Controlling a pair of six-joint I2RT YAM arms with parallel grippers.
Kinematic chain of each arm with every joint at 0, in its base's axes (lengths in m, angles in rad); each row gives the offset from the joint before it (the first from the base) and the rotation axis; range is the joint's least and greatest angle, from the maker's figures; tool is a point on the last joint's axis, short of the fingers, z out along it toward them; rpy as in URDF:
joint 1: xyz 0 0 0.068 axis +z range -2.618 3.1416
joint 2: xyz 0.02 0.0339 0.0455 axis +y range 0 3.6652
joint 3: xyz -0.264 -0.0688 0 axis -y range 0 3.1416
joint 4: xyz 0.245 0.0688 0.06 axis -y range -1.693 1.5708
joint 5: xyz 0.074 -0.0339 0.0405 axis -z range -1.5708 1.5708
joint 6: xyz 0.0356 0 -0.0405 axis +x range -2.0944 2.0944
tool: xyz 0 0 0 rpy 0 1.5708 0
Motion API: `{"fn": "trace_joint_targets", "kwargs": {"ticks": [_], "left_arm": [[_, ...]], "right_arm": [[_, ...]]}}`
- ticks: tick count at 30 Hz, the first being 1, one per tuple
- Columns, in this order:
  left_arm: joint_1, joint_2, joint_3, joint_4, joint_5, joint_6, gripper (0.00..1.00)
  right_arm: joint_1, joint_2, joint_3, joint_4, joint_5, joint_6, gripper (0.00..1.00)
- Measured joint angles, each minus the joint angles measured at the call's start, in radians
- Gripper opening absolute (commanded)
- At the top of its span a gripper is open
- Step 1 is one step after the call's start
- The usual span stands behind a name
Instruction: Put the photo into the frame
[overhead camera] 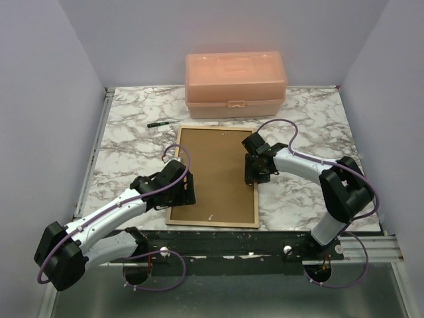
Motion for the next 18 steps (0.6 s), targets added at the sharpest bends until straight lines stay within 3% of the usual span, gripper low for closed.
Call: {"fn": "trace_joint_targets", "kwargs": {"ticks": [10,18], "left_arm": [[0.007,0.011,-0.001,-0.002,-0.001,0.0,0.76],[0.09,0.018,0.005,-0.048,-0.009,-0.001,0.76]], "right_arm": [[-0.006,-0.005,-0.006,-0.003,0.0,0.007,0.41],[-0.014,-0.021,-0.027,0.007,0.011,0.014,0.19]]}}
